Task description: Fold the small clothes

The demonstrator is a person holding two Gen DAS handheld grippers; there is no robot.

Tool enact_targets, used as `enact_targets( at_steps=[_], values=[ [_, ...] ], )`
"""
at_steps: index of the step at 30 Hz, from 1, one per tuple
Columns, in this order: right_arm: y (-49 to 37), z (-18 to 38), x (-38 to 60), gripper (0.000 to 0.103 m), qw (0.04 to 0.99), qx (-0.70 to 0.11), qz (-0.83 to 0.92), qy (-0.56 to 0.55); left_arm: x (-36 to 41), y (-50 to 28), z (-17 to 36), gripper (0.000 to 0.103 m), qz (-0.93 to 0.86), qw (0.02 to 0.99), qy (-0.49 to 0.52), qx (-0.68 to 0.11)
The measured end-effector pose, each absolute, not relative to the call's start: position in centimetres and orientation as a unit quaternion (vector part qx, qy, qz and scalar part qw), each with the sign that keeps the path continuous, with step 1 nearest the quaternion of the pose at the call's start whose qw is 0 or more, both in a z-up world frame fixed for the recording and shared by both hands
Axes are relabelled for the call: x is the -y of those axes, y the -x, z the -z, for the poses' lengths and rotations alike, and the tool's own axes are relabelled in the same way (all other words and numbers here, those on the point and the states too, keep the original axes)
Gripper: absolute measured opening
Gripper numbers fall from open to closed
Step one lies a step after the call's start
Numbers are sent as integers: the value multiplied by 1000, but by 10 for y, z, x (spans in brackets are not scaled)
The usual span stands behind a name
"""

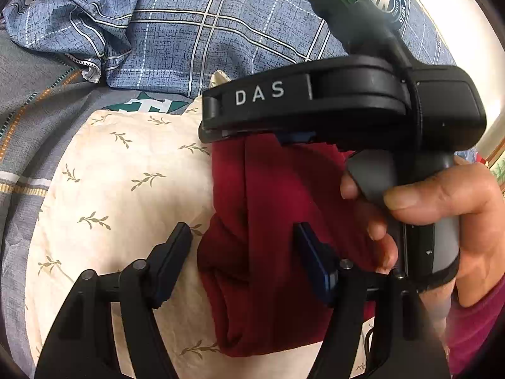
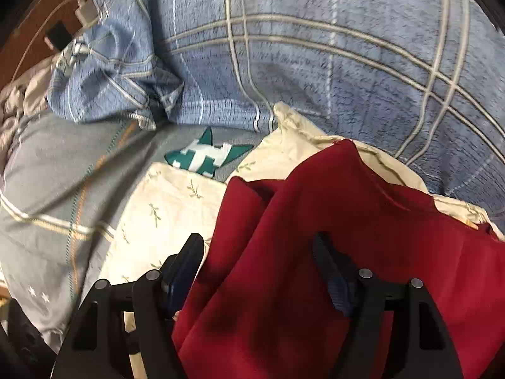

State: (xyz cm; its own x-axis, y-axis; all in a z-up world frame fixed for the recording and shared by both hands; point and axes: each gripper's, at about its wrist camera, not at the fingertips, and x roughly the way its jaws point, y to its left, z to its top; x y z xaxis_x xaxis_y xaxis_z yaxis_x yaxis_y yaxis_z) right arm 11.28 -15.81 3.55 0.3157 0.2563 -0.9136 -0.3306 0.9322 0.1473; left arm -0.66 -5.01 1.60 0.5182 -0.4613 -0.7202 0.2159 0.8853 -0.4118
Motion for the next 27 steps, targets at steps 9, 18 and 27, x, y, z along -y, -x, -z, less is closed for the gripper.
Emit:
enact_targets(
  at_steps=[9, 18, 27],
  values=[
    [-89, -52, 181, 21, 836, -512, -198, 13, 55, 4, -14, 58, 200, 863, 117, -449],
    [-74, -83, 212, 17, 850, -480, -212, -37, 64, 14, -33, 23, 203, 866, 107, -444],
    [-59, -109, 243, 16, 862, -459, -211, -43, 89, 28, -63, 20, 212, 874, 77, -431]
  ],
)
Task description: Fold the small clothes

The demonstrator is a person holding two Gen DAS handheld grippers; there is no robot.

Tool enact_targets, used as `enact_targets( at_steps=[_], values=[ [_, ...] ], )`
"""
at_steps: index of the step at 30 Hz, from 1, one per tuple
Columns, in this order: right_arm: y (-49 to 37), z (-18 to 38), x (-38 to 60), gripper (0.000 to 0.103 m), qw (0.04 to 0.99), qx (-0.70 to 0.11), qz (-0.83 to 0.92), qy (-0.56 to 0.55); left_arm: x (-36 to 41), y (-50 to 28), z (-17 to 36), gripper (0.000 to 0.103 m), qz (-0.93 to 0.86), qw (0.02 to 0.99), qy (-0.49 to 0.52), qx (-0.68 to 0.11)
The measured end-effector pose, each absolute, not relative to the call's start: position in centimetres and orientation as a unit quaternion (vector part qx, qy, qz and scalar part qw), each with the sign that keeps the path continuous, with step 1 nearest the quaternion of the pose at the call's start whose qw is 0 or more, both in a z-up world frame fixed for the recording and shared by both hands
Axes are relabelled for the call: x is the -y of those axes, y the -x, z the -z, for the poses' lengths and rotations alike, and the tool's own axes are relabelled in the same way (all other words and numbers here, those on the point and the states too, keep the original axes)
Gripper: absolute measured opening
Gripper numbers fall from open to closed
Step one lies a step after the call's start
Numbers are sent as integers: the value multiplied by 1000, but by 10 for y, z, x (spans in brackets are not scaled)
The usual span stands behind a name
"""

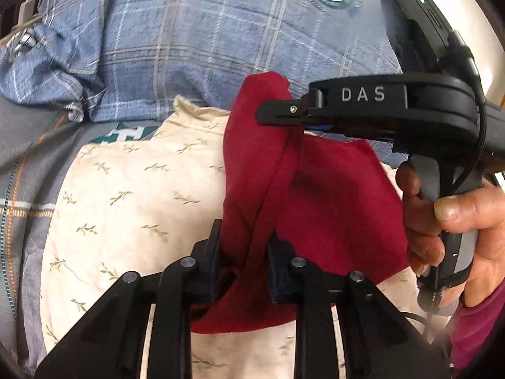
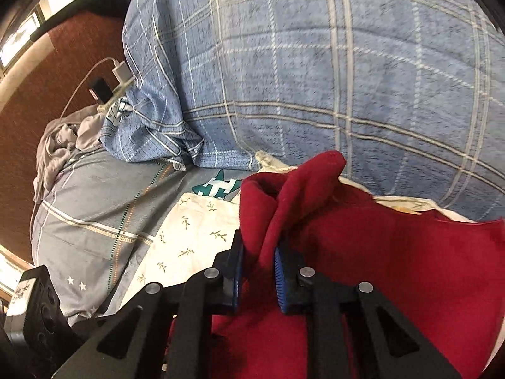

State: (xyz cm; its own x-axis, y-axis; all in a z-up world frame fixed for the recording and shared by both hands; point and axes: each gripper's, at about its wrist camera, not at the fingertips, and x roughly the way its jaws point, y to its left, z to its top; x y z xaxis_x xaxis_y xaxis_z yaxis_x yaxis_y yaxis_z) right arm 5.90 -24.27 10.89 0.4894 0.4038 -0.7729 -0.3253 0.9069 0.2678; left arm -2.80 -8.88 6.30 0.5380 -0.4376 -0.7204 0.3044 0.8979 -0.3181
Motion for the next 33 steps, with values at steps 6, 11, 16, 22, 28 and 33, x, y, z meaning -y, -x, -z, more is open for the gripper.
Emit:
enact_targets(
  at_steps=[6, 11, 16, 22, 28, 33],
  values=[
    [-48, -130, 288, 16, 875, -439, -195, -56, 133, 39, -94, 20, 251, 874, 47, -413],
    [-40, -143, 334, 15, 887, -425, -166, -69, 180, 39, -107, 19, 290, 863, 31, -411],
    [-37, -146, 384, 15, 894, -418, -134, -85, 235, 36, -109, 19, 326, 851, 15, -412],
    [-38, -127, 447, 15, 892, -427, -94, -114, 297, 24, -89, 19, 354, 830, 0, -431],
    [-51, -73, 485, 14, 870, -468, -56, -147, 327, 10, -51, 23, 369, 799, 3, -475],
    [-41, -61, 506, 38, 858, -462, -57, -218, 292, 18, -74, 54, 405, 788, 15, -464]
  ],
)
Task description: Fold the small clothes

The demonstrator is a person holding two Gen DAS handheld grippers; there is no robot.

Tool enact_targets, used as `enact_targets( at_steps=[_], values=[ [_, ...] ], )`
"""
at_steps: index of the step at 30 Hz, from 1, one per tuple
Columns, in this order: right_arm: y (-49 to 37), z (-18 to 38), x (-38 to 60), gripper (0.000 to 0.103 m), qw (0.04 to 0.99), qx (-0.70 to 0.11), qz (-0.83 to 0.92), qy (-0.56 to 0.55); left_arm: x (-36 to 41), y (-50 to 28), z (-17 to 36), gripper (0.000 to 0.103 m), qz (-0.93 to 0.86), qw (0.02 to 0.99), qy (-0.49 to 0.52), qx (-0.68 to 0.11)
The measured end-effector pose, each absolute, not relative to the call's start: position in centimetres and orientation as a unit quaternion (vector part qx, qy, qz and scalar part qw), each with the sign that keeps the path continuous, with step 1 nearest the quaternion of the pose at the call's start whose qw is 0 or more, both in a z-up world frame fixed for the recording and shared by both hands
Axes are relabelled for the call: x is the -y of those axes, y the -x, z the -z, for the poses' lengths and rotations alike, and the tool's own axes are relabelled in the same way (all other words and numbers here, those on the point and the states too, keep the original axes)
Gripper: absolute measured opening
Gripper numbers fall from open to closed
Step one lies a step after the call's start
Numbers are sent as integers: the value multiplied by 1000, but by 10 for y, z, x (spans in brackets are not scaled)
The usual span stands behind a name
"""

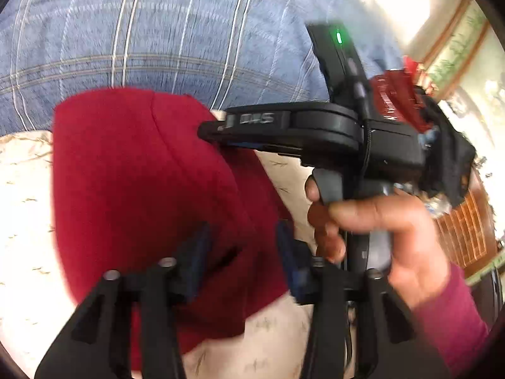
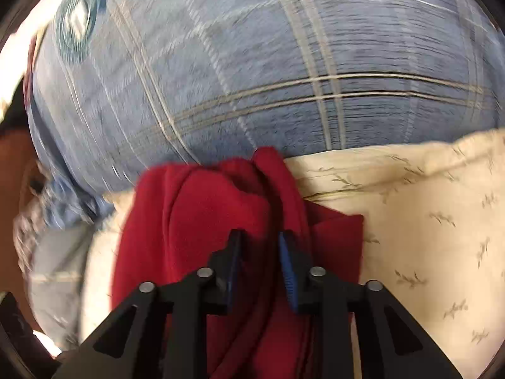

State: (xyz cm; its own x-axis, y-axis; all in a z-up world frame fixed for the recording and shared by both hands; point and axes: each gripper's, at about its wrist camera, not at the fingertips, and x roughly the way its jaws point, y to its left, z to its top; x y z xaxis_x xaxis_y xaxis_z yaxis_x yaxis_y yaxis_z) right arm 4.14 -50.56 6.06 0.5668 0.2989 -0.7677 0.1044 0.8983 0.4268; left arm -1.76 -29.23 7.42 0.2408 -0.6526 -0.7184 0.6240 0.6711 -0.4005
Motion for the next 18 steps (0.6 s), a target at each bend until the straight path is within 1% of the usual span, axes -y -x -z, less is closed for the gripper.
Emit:
enact_targets(
  at_steps=[1, 2, 3, 6, 8, 10, 13, 14, 15, 16, 18],
  values=[
    [-35, -65, 511, 45, 855, -455, -64, -238, 285, 22, -79, 57, 404, 793, 15, -456],
    [-29, -69, 514, 56, 854, -449, -71, -252, 271, 25, -85, 62, 400, 802, 14, -444],
    [-19, -73, 516, 63, 853, -441, -79, -266, 258, 28, -90, 63, 393, 811, 9, -433],
    [0, -75, 509, 73, 850, -435, -102, -279, 227, 25, -86, 63, 351, 835, -10, -423],
    [5, -67, 498, 76, 844, -449, -106, -275, 214, 13, -75, 63, 326, 842, -11, -430],
    [9, -58, 487, 76, 836, -467, -107, -268, 205, 8, -62, 63, 308, 838, -3, -449],
    [12, -51, 483, 78, 840, -462, -90, -269, 199, 12, -51, 63, 299, 835, -2, -461],
    [13, -51, 479, 73, 844, -457, -86, -267, 201, 11, -48, 63, 297, 835, -4, -464],
    [12, -51, 476, 41, 847, -457, -83, -260, 202, 15, -47, 63, 298, 834, -3, -464],
    [11, -52, 471, 25, 850, -460, -83, -244, 202, 13, -48, 63, 298, 833, -2, -466],
    [12, -60, 463, 19, 863, -455, -74, -208, 206, 14, -51, 63, 304, 832, -2, -464]
  ],
)
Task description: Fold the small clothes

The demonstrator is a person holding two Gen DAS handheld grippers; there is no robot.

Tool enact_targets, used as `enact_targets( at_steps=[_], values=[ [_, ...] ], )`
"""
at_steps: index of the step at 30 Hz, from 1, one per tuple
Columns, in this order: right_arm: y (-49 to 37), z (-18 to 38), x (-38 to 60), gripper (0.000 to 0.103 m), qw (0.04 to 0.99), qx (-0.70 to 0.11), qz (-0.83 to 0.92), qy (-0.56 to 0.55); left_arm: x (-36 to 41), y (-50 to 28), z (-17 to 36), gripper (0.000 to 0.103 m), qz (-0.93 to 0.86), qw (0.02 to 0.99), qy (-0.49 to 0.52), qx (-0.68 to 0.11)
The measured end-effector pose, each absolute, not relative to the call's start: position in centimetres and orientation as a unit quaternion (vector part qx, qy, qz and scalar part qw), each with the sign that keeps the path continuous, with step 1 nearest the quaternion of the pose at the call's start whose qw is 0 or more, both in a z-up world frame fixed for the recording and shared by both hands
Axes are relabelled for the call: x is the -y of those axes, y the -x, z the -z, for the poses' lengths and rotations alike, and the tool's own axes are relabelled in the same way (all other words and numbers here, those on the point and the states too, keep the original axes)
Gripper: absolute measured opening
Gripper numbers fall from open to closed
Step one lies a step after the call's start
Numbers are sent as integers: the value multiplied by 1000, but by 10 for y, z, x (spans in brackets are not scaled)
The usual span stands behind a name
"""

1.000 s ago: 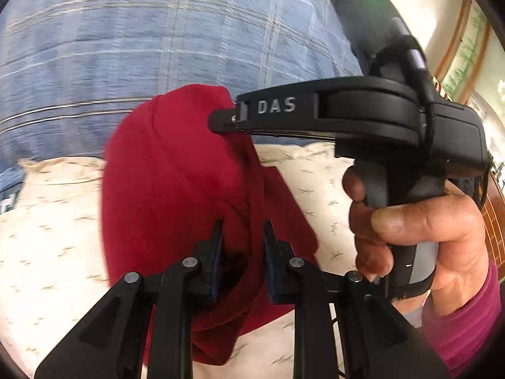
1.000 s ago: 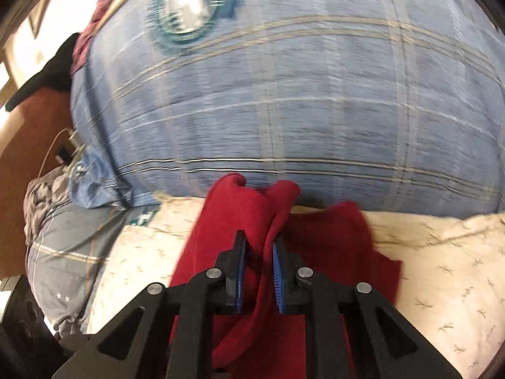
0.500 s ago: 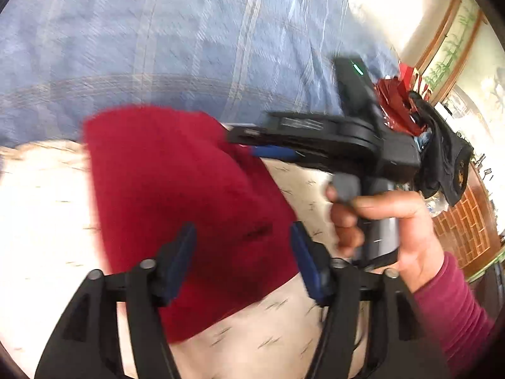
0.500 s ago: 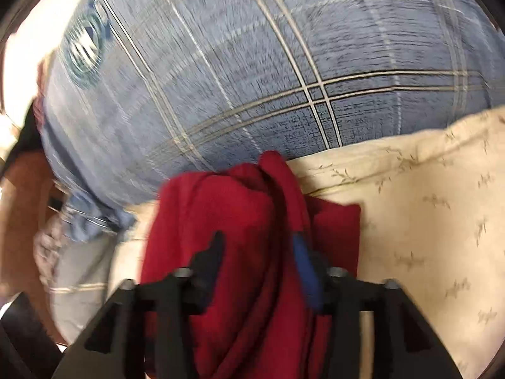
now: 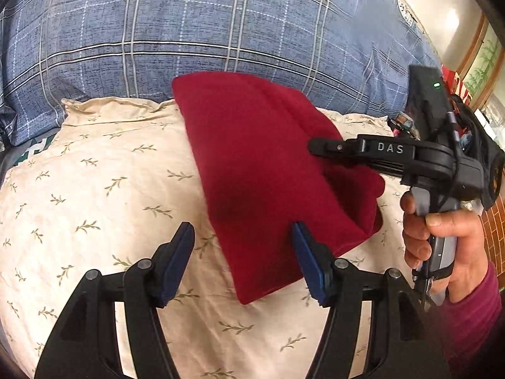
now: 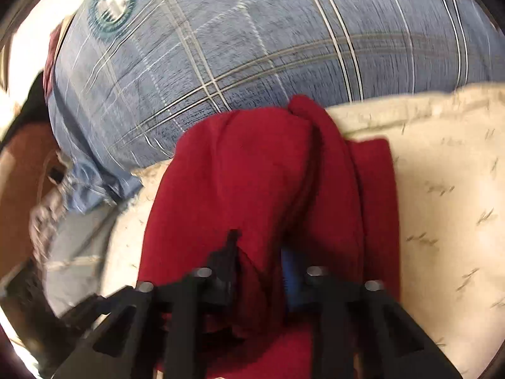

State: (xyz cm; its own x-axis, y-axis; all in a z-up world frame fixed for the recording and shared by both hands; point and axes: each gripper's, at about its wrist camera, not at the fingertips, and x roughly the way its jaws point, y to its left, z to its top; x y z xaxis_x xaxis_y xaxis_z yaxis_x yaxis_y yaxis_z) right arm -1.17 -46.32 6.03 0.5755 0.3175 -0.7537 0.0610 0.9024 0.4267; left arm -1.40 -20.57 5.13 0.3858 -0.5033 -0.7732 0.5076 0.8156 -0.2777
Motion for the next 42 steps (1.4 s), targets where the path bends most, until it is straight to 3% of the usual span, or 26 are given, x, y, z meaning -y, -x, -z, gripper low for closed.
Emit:
enact_targets(
  at_steps=[5, 8, 12, 16, 18, 22, 27, 29, 31, 32, 33, 35, 37, 38, 39, 42],
  values=[
    [33, -90, 474, 18, 900, -404, -49, -156, 216, 24, -57, 63, 307, 838, -16, -450],
    [21, -69, 487, 19, 886, -433, -28, -166, 227, 26, -47, 63, 307, 831, -28, -462],
    [29, -60, 503, 37, 873, -439, -15, -211, 238, 27, -37, 63, 299, 827, -43, -475],
    [55, -102, 484, 37, 896, -404, -41, -181, 241, 27, -35, 65, 298, 829, -48, -471],
    [65, -112, 467, 34, 901, -397, -75, -159, 241, 25, -32, 66, 296, 828, -43, -474],
    [76, -86, 446, 15, 889, -446, -46, -93, 237, 28, -33, 66, 297, 827, -36, -476],
    [103, -53, 458, 14, 878, -461, -38, -123, 232, 33, -34, 69, 297, 829, -48, -472],
    [110, -65, 462, 18, 882, -448, -38, -142, 231, 34, -37, 69, 294, 833, -46, -466],
    [111, -80, 467, 29, 887, -435, -38, -150, 230, 35, -41, 69, 291, 840, -42, -455],
    [111, -88, 466, 39, 892, -426, -39, -149, 229, 35, -41, 69, 289, 843, -40, -451],
    [108, -94, 465, 57, 897, -415, -37, -148, 230, 35, -42, 69, 287, 846, -40, -448],
    [97, -95, 460, 78, 901, -406, -19, -150, 231, 34, -39, 69, 285, 845, -42, -451],
    [83, -84, 458, 64, 897, -417, -6, -148, 232, 33, -35, 69, 283, 843, -45, -455],
    [76, -74, 457, 28, 890, -431, -11, -147, 232, 34, -34, 69, 282, 843, -46, -455],
    [75, -67, 455, 20, 885, -442, -17, -147, 231, 34, -34, 69, 282, 842, -48, -457],
    [90, -71, 452, 11, 897, -421, -23, -131, 230, 37, -35, 70, 283, 845, -57, -450]
  ],
)
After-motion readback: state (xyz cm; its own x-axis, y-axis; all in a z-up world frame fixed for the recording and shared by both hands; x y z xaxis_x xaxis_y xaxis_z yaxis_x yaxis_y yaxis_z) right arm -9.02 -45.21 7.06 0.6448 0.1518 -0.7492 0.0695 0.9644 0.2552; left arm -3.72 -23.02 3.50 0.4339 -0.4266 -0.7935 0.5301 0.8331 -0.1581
